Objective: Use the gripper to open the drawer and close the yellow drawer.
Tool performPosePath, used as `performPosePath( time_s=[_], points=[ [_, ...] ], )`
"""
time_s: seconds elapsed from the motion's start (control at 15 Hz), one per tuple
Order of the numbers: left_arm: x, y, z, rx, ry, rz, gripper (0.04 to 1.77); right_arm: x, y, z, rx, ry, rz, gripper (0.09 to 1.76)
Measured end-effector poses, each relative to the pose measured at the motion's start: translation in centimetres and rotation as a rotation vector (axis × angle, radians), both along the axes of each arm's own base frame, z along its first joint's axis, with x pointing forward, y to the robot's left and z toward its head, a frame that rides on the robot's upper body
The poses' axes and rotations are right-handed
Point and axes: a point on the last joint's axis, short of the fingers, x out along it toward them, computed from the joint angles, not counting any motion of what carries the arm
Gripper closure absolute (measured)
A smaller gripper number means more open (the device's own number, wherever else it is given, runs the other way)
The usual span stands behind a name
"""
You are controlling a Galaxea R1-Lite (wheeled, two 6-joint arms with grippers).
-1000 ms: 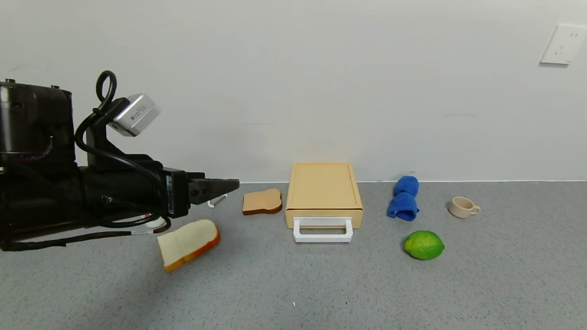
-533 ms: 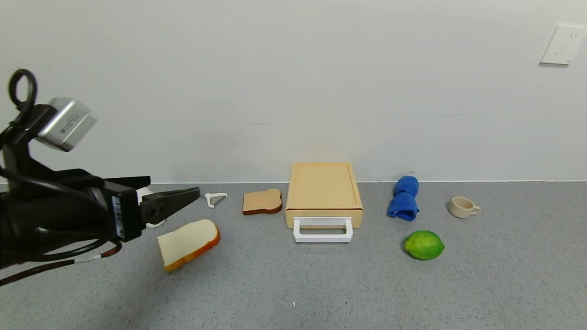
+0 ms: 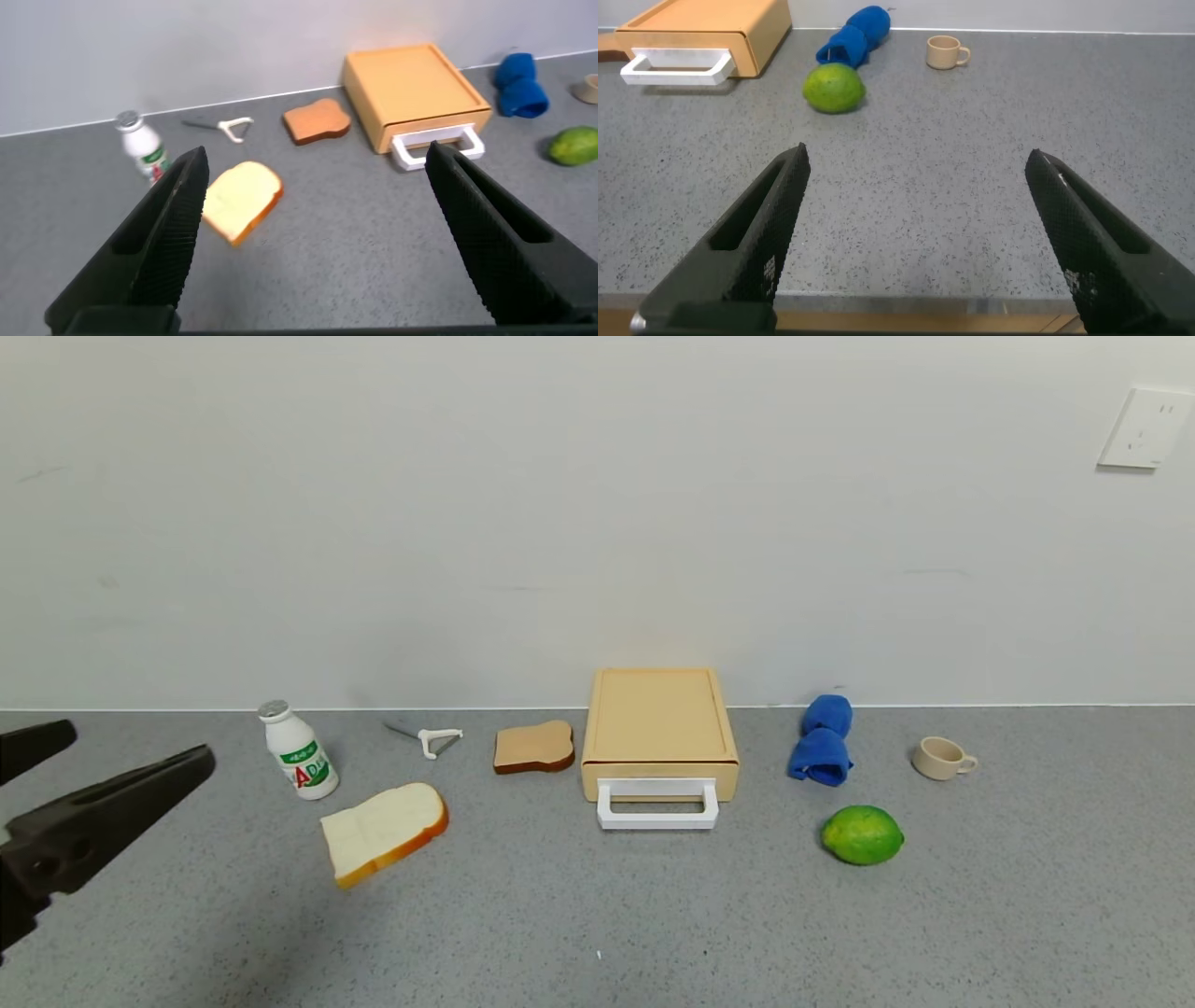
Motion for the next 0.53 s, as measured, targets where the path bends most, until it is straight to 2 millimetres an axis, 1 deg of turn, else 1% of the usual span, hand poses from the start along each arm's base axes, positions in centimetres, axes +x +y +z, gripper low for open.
performPosePath(
  time_s=[0.2, 0.33, 0.53],
  points=[
    [-3.4, 1.5, -0.2, 0.021, -0.038, 0.122, 0.12, 0.0, 0.0, 0.0, 0.000, 0.000, 0.000, 0.15],
    [-6.0, 2.1, -0.4, 0.032, -0.082, 0.187, 0.12, 0.0, 0.0, 0.0, 0.000, 0.000, 0.000, 0.15],
    [-10.1, 2.5, -1.9, 0.036, -0.115, 0.260, 0.11, 0.0, 0.0, 0.0, 0.000, 0.000, 0.000, 0.15]
  ],
)
